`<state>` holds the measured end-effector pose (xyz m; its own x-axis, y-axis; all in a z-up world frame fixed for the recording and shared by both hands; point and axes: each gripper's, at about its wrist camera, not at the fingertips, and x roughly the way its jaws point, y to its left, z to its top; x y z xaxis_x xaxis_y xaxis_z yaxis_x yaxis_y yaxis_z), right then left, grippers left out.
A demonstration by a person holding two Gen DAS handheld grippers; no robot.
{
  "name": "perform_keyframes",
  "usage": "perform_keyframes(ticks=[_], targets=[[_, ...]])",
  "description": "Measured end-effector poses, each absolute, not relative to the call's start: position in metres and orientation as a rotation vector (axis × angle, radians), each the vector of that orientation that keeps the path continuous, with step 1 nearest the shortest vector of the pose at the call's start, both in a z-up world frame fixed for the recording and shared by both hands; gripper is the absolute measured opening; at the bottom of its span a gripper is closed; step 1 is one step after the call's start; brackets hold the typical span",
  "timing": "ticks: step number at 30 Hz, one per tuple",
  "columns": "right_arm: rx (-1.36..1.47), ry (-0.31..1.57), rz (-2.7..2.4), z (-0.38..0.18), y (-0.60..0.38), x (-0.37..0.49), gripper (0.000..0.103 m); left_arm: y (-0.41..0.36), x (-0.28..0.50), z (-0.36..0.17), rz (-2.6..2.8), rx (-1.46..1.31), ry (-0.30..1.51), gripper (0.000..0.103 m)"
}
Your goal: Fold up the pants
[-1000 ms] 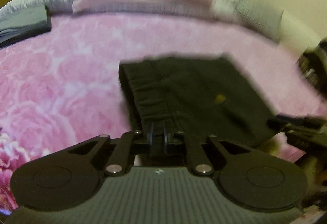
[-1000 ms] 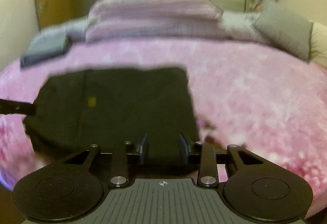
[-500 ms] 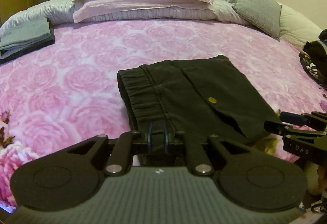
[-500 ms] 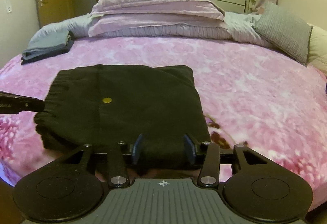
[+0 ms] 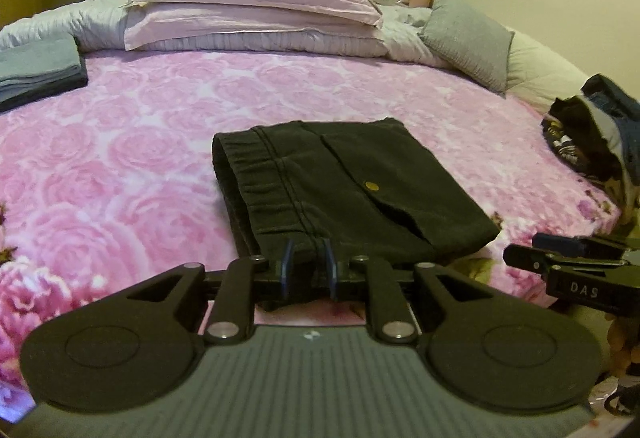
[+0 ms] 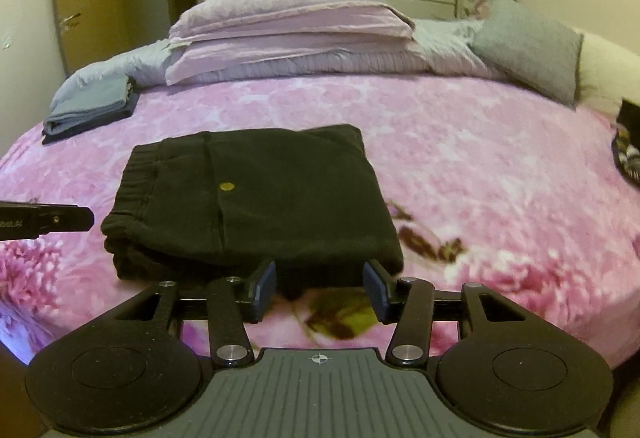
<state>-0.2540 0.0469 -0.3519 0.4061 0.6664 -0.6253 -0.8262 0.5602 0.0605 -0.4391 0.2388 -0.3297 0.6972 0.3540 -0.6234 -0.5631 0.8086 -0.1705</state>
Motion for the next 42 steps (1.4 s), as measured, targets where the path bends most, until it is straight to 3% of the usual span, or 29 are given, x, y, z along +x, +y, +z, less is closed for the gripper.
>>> perform_keyframes(ticks=[8,17,26,33,35,38,39,40,42], targets=[[-0.068,0.769,0.774,-0.361,0.041,-0.192,0.047,0.310,-0.408,-0.328,0.497,-0.312,0.607,0.014],[0.248,0.975,0.537,-0.382,0.024,-0.108,0.047,0.405,-0.274,-0.313,0.315,-0.255,0.785,0.015],[0.724,1.339,0.137,-0.380,-0.019,-0.095,0.047,0.420,-0.113,-0.309,0.014,-0.263,1.091,0.033],[1.008,1.361,-0.052,-0.395,-0.015,-0.113,0.048,0.399,-0.018,-0.358,-0.145,-0.300,1.290,0.057],[1.063,1.372,-0.085,-0.405,-0.011,-0.111,0.048,0.395,0.000,-0.375,-0.145,-0.326,1.345,0.057],[1.108,1.366,-0.116,-0.410,-0.008,-0.113,0.047,0.386,0.011,-0.390,-0.197,-0.309,1.390,0.040],[1.105,1.360,-0.107,-0.410,-0.005,-0.112,0.030,0.382,0.011,-0.391,-0.200,-0.258,1.397,0.030],[1.101,1.348,-0.078,-0.411,0.001,-0.111,0.015,0.378,0.012,-0.392,-0.218,-0.202,1.399,0.028],[1.045,1.347,-0.065,-0.406,0.007,-0.108,0.014,0.380,0.014,-0.391,-0.236,-0.193,1.385,0.018]])
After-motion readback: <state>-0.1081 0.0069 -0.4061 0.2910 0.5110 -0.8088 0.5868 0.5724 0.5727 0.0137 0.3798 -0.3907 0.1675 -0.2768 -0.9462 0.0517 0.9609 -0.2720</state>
